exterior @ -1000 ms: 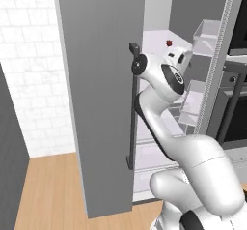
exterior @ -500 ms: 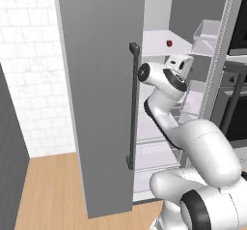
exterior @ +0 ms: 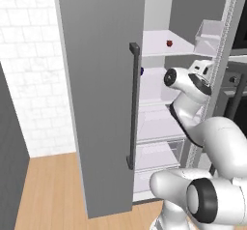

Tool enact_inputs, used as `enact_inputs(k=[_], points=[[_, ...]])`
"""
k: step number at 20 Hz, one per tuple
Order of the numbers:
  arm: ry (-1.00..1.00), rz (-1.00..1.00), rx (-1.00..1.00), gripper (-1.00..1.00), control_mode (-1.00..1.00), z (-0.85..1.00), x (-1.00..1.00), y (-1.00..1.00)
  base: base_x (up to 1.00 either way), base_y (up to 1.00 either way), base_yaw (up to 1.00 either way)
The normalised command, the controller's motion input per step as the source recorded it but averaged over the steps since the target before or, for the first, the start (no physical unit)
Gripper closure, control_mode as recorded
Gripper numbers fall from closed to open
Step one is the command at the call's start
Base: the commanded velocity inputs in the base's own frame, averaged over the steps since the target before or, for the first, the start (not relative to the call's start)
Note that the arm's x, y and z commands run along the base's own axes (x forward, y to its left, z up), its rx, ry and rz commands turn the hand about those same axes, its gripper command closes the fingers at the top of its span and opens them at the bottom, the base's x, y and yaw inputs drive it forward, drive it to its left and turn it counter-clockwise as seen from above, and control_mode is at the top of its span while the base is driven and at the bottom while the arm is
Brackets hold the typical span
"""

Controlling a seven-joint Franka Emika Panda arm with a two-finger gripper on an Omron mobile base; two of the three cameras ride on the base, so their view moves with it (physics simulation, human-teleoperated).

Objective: Take the strawberry from the fridge and place it on top of the pancake, located on the dining counter.

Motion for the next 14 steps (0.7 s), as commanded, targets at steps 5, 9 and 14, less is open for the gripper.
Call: enact_inputs(k=[5, 9, 14], points=[[0.00, -0.07, 0.00, -1.00, -1.00, -0.11, -0.01, -0.90, 0.00, 0.00, 0.00], [0.00, -0.10, 0.00, -1.00, -1.00, -0.02, -0.03, -0.93, 0.00, 0.00, 0.00], [0.00, -0.09, 0.00, -1.00, -1.00, -0.11, 0.00, -0.98, 0.00, 0.00, 0.00]])
